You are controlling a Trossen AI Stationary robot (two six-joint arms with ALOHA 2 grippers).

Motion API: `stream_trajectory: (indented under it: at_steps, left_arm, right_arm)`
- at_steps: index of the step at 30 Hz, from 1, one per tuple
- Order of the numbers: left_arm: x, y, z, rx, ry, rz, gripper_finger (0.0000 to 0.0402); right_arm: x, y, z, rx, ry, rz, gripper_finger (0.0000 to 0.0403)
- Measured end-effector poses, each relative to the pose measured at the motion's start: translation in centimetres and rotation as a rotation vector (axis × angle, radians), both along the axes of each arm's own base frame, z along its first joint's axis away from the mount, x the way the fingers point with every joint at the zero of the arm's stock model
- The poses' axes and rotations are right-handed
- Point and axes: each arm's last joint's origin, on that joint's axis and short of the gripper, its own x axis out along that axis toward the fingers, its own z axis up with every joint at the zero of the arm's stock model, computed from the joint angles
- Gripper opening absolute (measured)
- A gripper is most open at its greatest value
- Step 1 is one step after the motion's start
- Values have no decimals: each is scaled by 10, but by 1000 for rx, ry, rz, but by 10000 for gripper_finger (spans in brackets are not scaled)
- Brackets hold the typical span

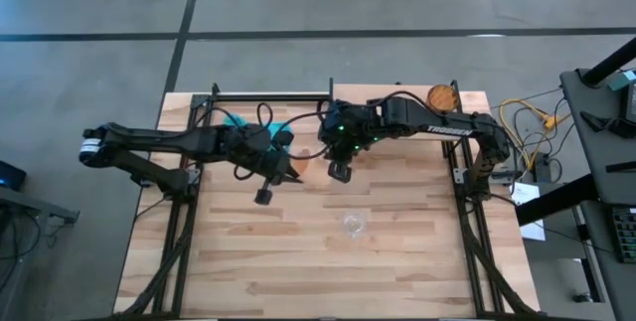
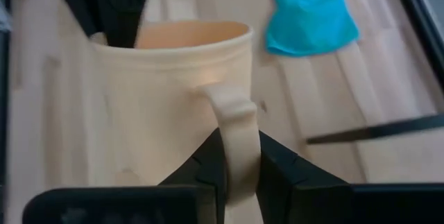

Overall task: Stack small to large cups/mugs on shelf
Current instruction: Put the yellow mug on the shelf

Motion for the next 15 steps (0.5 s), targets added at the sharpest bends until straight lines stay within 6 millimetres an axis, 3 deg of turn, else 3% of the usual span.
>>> stream_trajectory:
  at_steps: [8, 15]
  left_arm:
    - [20, 8, -7, -1, -11, 36, 0]
    - [41, 21, -1, 21, -42, 109, 0]
  right_arm:
    - [-9, -5, 0, -57, 68, -35, 48]
    - [-23, -9, 9, -169, 100, -82, 47]
